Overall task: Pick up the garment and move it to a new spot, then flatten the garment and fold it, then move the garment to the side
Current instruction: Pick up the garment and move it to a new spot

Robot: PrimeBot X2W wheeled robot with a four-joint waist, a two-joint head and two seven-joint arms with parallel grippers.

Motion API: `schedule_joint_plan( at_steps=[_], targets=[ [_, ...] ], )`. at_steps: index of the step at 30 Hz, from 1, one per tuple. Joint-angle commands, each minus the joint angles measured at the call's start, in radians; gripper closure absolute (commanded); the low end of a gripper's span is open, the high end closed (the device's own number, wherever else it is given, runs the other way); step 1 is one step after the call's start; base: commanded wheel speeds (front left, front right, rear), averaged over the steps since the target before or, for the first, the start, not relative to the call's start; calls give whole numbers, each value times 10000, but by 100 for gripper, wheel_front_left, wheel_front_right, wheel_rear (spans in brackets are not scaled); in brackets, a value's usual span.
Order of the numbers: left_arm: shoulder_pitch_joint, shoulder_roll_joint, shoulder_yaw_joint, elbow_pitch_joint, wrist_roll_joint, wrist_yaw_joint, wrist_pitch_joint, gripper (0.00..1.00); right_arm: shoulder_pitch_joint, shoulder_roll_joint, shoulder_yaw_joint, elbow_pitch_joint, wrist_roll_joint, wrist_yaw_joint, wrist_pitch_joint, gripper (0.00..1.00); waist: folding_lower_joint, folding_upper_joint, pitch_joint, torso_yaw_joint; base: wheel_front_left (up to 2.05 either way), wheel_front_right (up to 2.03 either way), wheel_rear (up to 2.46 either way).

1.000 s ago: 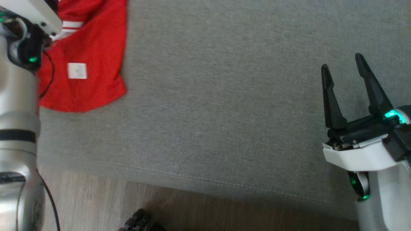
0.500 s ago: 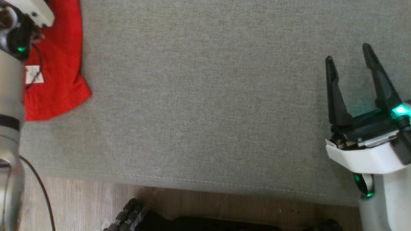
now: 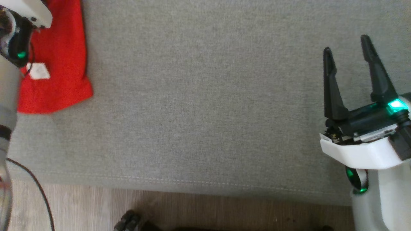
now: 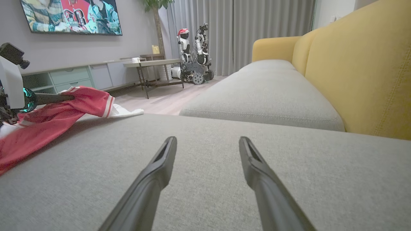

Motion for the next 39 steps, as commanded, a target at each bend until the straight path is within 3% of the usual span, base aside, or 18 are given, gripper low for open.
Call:
schedule_joint_plan(
  at_steps=[1, 9, 17, 23, 31, 39],
  targets=[
    [-296, 850, 75, -489, -79, 3, -295, 100, 96, 152, 304, -237, 196, 44, -42, 0, 0, 0, -507, -44, 0, 0, 0],
    [-440, 1391, -390, -2718, 115, 2, -629, 100, -53, 510, 559, -28, 561, 44, -42, 0, 0, 0, -1918, -685, 0, 0, 0],
    [65, 1482, -1344, -5031, 648, 2, -634, 100, 241, 832, 383, -302, 909, 44, -42, 0, 0, 0, -3033, -2119, 0, 0, 0],
    [361, 1431, -2334, -6196, 1193, 2, -635, 100, 529, 902, 430, -801, 1143, 44, -42, 0, 0, 0, -3285, -3283, 0, 0, 0],
    [1446, 922, -3326, -6655, 2216, 268, -635, 100, 602, 908, 503, -1074, 1577, 44, -42, 0, 0, 0, -2896, -4277, 0, 0, 0],
    [3269, 339, -4041, -5913, 2843, 497, -635, 100, 601, 909, 627, -1040, 1695, 44, -42, 0, 0, 0, -2512, -4374, 0, 0, 0]
  ],
)
